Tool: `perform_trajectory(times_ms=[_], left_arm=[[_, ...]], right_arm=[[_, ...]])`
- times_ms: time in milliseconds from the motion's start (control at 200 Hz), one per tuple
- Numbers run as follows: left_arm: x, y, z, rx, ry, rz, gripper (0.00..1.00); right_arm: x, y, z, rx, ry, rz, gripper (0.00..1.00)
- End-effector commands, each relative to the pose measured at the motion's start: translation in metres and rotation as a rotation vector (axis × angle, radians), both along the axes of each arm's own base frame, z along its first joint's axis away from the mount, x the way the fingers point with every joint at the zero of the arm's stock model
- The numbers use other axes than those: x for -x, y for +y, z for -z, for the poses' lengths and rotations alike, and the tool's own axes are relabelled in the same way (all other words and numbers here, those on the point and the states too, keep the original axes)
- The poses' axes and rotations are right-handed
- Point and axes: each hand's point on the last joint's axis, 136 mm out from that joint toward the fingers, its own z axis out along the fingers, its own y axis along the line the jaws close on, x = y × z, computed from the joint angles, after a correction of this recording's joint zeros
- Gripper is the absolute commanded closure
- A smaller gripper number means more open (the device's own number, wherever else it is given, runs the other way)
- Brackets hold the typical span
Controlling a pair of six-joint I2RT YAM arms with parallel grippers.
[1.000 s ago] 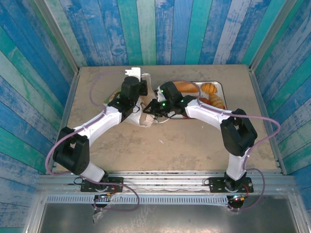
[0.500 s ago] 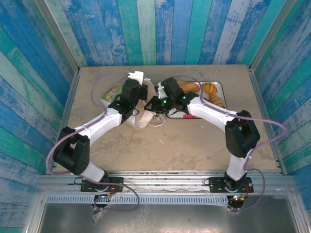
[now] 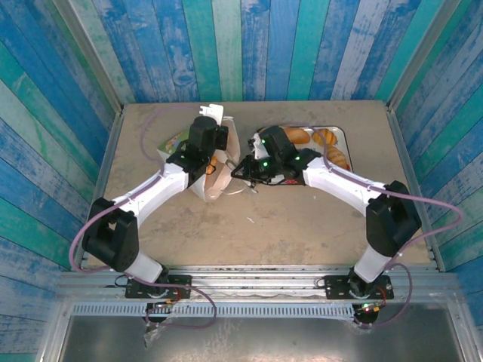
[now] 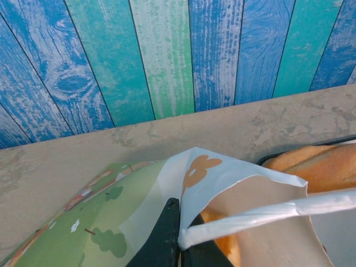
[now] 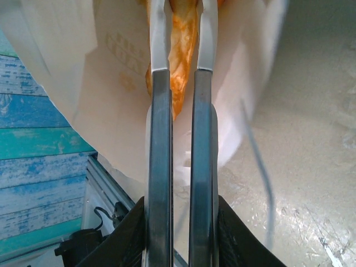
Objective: Take the fake bread out of the paper bag
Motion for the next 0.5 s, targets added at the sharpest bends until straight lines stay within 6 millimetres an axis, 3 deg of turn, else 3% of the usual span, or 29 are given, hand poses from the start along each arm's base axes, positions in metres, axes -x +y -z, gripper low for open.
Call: perform_trajectory(times_ms=[0, 496], left_arm=[[-0.007, 0.002, 0.0, -0.03, -0.001, -0.029, 1.0], [-0.012, 0.012, 0.009, -0.043, 0.018, -0.1, 1.0]], right_arm=[[0.007, -0.003, -0.019, -0.048, -0.039, -0.019, 0.87], [0.02, -0.038, -0.051, -0.056, -0.217, 0.045, 0.87]])
